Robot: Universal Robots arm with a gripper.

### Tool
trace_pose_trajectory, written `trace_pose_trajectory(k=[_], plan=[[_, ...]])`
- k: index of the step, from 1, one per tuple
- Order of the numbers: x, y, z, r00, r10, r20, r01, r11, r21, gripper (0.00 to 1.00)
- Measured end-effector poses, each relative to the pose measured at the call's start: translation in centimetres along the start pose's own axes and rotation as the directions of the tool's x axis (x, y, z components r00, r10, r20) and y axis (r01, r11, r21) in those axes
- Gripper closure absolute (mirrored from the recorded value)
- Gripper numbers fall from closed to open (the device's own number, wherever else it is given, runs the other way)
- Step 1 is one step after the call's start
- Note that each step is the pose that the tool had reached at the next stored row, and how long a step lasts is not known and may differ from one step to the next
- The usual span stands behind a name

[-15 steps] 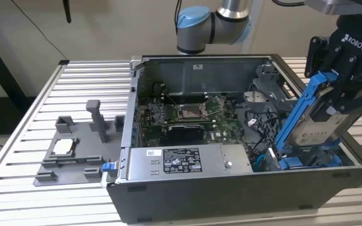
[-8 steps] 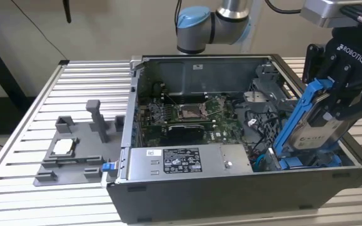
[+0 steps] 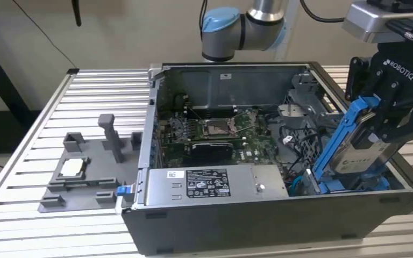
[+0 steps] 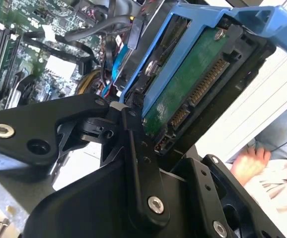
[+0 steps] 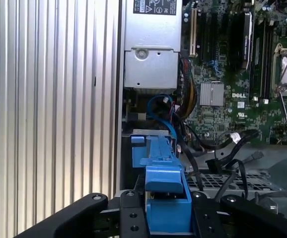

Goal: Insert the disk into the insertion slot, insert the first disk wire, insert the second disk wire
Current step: 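Insert the disk into the insertion slot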

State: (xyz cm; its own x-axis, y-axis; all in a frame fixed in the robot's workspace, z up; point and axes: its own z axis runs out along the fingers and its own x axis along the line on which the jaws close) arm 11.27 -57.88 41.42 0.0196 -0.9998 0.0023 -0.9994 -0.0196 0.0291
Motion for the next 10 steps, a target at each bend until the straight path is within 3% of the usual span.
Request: trace_pose_trajectory(k=[6,10], plan=[[-0.01,-0.33,0.74,0.9998,0.0,0.0191,0.0,1.0,0.0004,0.67],[-0.03,-0.35,0.9,0.9997,-0.001,0.0254,0.001,1.0,0.0006,0.67]])
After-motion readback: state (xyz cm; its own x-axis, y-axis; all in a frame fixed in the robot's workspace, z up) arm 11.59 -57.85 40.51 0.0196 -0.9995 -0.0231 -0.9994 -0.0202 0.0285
